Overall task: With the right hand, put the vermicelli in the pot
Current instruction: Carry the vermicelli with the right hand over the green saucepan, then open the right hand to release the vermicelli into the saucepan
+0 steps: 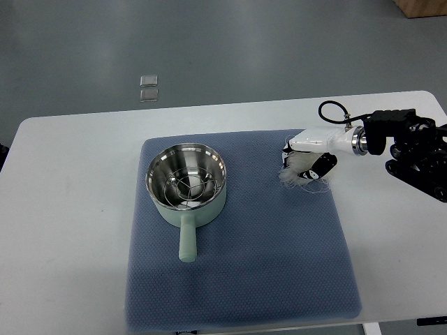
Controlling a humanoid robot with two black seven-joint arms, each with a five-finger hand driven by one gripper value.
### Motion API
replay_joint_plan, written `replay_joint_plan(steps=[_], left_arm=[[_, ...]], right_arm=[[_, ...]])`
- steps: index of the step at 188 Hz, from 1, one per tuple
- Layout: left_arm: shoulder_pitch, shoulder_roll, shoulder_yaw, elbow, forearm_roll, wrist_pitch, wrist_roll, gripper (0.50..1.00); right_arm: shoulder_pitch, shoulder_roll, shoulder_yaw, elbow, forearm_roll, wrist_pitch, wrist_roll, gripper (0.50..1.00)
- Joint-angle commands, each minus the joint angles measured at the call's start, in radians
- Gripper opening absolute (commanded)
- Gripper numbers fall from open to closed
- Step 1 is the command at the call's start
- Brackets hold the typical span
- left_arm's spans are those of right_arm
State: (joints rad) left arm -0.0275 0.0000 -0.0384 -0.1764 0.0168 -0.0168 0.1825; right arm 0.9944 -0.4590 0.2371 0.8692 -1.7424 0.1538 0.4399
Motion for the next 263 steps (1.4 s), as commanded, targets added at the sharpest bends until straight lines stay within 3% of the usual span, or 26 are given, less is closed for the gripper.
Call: replay_joint_plan(steps=[1,69,128,170,201,202,203,204,205,206,210,231,237,263], left_arm=[[0.0,0.0,0.0,0.0,0.0,0.0,0.0,1.0],[0.001,0.0,0.0,0.0,0.0,0.0,0.0,1.0],[0.0,0.0,0.002,-0.002,0.0,-0.002,0.0,1.0],[0.0,0.0,0.002,-0.002,0.0,-0.002,0.0,1.0],[0.0,0.0,0.002,-0.002,0.0,-0.002,0.0,1.0],[0.0,0.0,0.002,-0.002,0.0,-0.002,0.0,1.0],[0.0,0.0,0.002,-0.002,0.0,-0.002,0.0,1.0],[0.0,0.0,0.003,-0.002,0.0,-0.002,0.0,1.0],[0.0,0.0,0.003,-0.002,0.0,-0.002,0.0,1.0],[0.0,0.0,0.002,-0.002,0.0,-0.002,0.0,1.0],[0.0,0.0,0.003,-0.002,0.0,-0.002,0.0,1.0],[0.0,0.0,0.003,-0.002,0.0,-0.002,0.0,1.0],[0.0,0.0,0.003,-0.002,0.0,-0.002,0.0,1.0],[0.0,0.0,0.003,-0.002,0.0,-0.002,0.0,1.0]], right_arm=[[0.038,-0.004,0.039,0.01,0.021,0.001,0.003,0.5],[0.24,0.049,0.073,0.08,0.198,0.067,0.003,0.5],[0.239,0.243,0.073,0.082,0.28,0.066,0.008,0.5],[0.228,0.296,0.07,0.082,0.346,0.07,0.01,0.5],[0.142,0.301,0.062,0.082,0.342,0.062,0.016,0.5],[0.136,0.301,0.062,0.082,0.342,0.061,0.016,0.541],[0.136,0.301,0.062,0.082,0.342,0.061,0.016,0.541],[0.13,0.301,0.062,0.08,0.34,0.059,0.017,0.592],[0.13,0.301,0.062,0.08,0.34,0.059,0.017,0.592],[0.124,0.3,0.062,0.082,0.34,0.058,0.017,0.637],[0.113,0.3,0.064,0.082,0.34,0.055,0.019,0.696],[0.092,0.303,0.073,0.082,0.346,0.044,0.019,0.87],[0.092,0.303,0.074,0.082,0.346,0.038,0.019,0.889],[0.09,0.295,0.111,0.074,0.35,-0.036,0.017,0.887]])
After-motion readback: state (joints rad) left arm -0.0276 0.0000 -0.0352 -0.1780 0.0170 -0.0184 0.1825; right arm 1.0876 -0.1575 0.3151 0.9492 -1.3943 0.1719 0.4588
